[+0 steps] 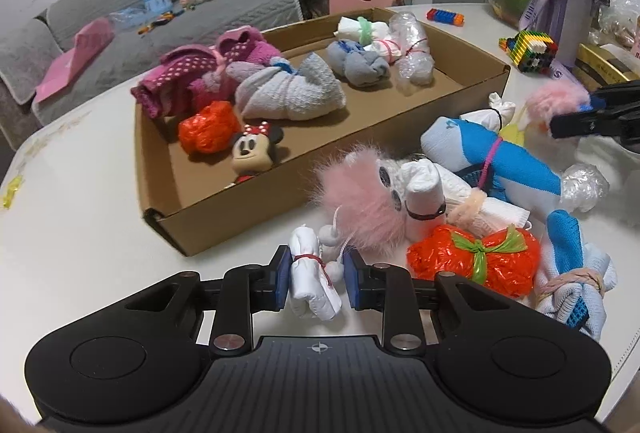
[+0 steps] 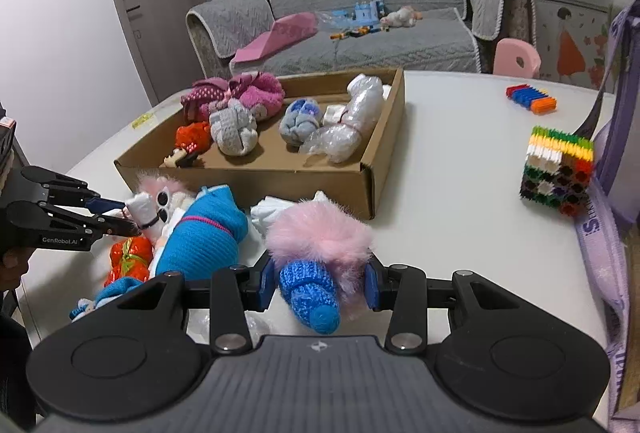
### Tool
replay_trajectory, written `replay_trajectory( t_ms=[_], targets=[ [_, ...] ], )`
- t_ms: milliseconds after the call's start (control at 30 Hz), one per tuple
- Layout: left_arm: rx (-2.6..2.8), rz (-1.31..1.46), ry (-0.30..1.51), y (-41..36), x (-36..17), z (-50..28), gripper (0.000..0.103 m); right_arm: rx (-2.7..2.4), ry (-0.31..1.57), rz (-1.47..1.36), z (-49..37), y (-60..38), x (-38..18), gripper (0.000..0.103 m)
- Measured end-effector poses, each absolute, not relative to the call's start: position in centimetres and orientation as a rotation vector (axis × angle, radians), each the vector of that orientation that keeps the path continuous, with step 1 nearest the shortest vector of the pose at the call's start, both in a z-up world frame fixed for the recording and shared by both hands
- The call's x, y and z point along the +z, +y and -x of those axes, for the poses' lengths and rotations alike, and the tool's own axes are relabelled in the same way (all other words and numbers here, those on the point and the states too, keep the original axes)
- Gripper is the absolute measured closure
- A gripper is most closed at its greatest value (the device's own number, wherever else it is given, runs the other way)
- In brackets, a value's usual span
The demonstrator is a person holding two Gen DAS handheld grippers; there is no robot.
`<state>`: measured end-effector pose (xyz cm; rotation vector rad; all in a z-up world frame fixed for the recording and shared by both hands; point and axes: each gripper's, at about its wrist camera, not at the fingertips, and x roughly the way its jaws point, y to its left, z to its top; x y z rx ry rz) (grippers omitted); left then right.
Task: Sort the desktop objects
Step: 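Close left gripper on white sock bundle with red band while right grasps pink fluffy blue-hat bundle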
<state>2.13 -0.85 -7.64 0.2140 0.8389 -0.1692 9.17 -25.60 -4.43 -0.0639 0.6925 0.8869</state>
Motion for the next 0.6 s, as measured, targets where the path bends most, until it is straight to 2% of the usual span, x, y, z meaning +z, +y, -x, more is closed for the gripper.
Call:
replay_trajectory(
  t_ms=[600],
  targets=[
    [-0.264,-0.138,0.641,0.8,-1.8,1.2,0.068,0.904,0.585,-0.031,-9.7,-27.0,-2.2,0.064]
  ],
)
